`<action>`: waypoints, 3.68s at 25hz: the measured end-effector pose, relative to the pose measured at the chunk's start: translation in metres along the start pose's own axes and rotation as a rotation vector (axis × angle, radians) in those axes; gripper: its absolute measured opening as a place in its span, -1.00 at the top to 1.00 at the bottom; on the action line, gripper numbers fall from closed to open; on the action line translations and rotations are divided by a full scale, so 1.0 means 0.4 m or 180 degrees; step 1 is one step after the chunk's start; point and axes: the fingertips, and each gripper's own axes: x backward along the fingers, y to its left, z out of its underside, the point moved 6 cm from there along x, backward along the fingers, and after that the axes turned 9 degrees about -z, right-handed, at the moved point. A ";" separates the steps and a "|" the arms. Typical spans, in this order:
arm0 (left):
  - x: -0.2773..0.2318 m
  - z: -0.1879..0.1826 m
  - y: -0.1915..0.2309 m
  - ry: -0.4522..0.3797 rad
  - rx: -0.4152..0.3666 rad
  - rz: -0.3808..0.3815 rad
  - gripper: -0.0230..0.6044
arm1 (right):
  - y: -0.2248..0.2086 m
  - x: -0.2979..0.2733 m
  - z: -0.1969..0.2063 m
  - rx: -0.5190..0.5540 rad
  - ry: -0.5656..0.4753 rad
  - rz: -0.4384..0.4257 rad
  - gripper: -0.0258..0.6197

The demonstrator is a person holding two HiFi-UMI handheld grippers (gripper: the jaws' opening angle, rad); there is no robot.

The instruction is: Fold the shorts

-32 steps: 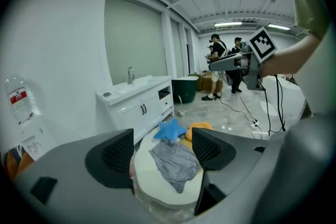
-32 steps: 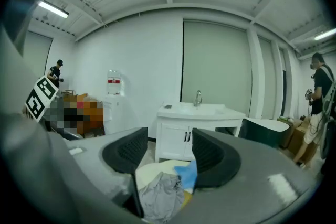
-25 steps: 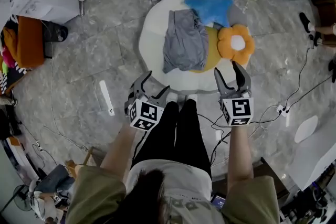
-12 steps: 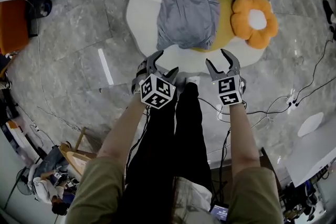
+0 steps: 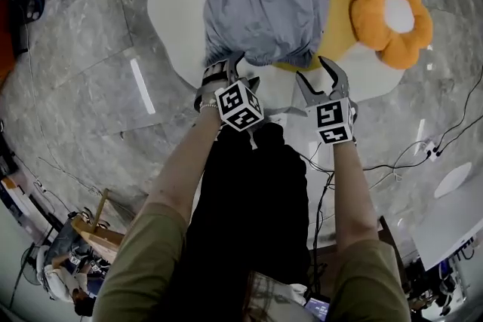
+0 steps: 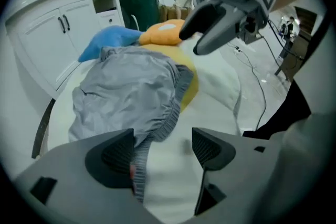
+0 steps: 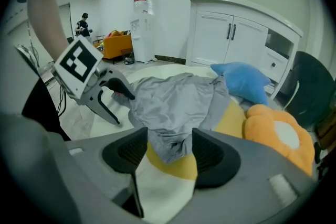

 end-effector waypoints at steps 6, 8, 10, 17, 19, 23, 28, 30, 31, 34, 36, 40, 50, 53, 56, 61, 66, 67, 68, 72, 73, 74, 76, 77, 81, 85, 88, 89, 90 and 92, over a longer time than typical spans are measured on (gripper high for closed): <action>-0.098 0.016 -0.013 -0.0038 -0.0380 -0.0328 -0.13 | -0.033 -0.013 0.061 0.0029 -0.0104 0.0142 0.13; -0.099 0.012 -0.011 -0.0016 -0.0341 -0.0278 -0.09 | -0.038 -0.004 0.072 -0.0052 -0.0134 0.0188 0.13; -0.086 0.009 -0.009 -0.0018 -0.0215 -0.0178 0.12 | -0.035 0.012 0.083 -0.0152 -0.0139 0.0214 0.13; 0.028 -0.050 0.091 -0.0159 0.0460 -0.0075 0.83 | 0.007 0.062 0.078 -0.0343 -0.0039 0.0088 0.13; 0.088 -0.081 0.125 -0.0208 0.0504 -0.0085 0.84 | 0.024 0.085 0.065 -0.0456 -0.0009 0.0045 0.13; 0.250 -0.155 0.209 -0.0318 0.0725 -0.0164 0.84 | 0.059 0.145 -0.004 -0.0714 -0.0002 -0.0007 0.13; 0.509 -0.258 0.296 -0.0404 0.1020 -0.0275 0.85 | 0.113 0.264 -0.154 -0.0843 -0.0094 -0.0108 0.13; 0.615 -0.302 0.332 -0.0407 0.1100 -0.0298 0.85 | 0.138 0.316 -0.230 -0.0822 -0.0154 -0.0161 0.13; 0.664 -0.327 0.354 -0.0423 0.1144 -0.0308 0.85 | 0.145 0.338 -0.270 -0.0815 -0.0199 -0.0176 0.13; 0.795 -0.406 0.407 -0.0481 0.1260 -0.0324 0.85 | 0.154 0.404 -0.372 -0.0834 -0.0327 -0.0177 0.13; 0.871 -0.452 0.428 -0.0490 0.1304 -0.0293 0.85 | 0.155 0.444 -0.423 -0.0890 -0.0389 -0.0166 0.13; 1.006 -0.537 0.450 -0.0583 0.1431 -0.0211 0.85 | 0.159 0.497 -0.494 -0.0942 -0.0410 -0.0196 0.13; 1.241 -0.620 0.388 -0.0920 0.1315 -0.0159 0.85 | 0.097 0.596 -0.538 -0.1181 -0.0603 -0.0032 0.13; 1.293 -0.621 0.378 -0.1011 0.1472 -0.0114 0.85 | 0.078 0.584 -0.530 -0.1062 -0.0399 -0.0276 0.13; 1.335 -0.626 0.372 -0.1103 0.1641 -0.0118 0.85 | 0.127 0.537 -0.525 -0.0837 -0.0081 -0.0787 0.13; 1.383 -0.625 0.358 -0.1182 0.1775 -0.0101 0.85 | 0.178 0.467 -0.516 -0.0575 0.0157 -0.0856 0.13; 1.424 -0.613 0.379 -0.1293 0.2133 -0.0247 0.85 | 0.210 0.435 -0.521 -0.0574 0.0271 -0.0882 0.35; 1.424 -0.603 0.388 -0.1272 0.2179 -0.0324 0.85 | 0.210 0.436 -0.522 -0.0612 0.0295 -0.0806 0.45; 1.423 -0.590 0.397 -0.1246 0.2233 -0.0396 0.85 | 0.206 0.439 -0.523 -0.0672 0.0320 -0.0723 0.59; 1.426 -0.534 0.426 -0.1163 0.2541 -0.0578 0.85 | 0.175 0.459 -0.520 -0.0692 0.0363 -0.0549 0.61; 1.424 -0.520 0.433 -0.1126 0.2593 -0.0649 0.85 | 0.163 0.467 -0.523 -0.0649 0.0364 -0.0519 0.61; 1.419 -0.503 0.439 -0.1081 0.2646 -0.0722 0.85 | 0.151 0.477 -0.528 -0.0600 0.0359 -0.0491 0.66; 1.405 -0.463 0.457 -0.0978 0.2763 -0.0855 0.85 | 0.122 0.499 -0.540 -0.0491 0.0350 -0.0470 0.85; 1.395 -0.440 0.469 -0.0919 0.2811 -0.0912 0.85 | 0.105 0.510 -0.544 -0.0455 0.0365 -0.0488 0.85; 1.318 -0.350 0.514 -0.0569 0.2871 -0.0978 0.85 | 0.004 0.549 -0.563 -0.0433 0.0489 -0.0615 0.86; 1.181 -0.274 0.583 -0.0184 0.2894 -0.0799 0.84 | -0.138 0.567 -0.624 -0.0798 0.0570 -0.0629 0.86; 1.075 -0.264 0.671 -0.0099 0.2908 -0.0689 0.84 | -0.238 0.554 -0.711 -0.0937 0.0457 -0.0526 0.87; 1.049 -0.272 0.706 -0.0110 0.2896 -0.0687 0.84 | -0.267 0.549 -0.741 -0.0939 0.0420 -0.0469 0.87; 1.027 -0.285 0.744 -0.0131 0.2873 -0.0706 0.84 | -0.296 0.545 -0.772 -0.0935 0.0379 -0.0409 0.87; 1.001 -0.323 0.824 -0.0208 0.2827 -0.0782 0.84 | -0.354 0.543 -0.839 -0.0916 0.0261 -0.0279 0.87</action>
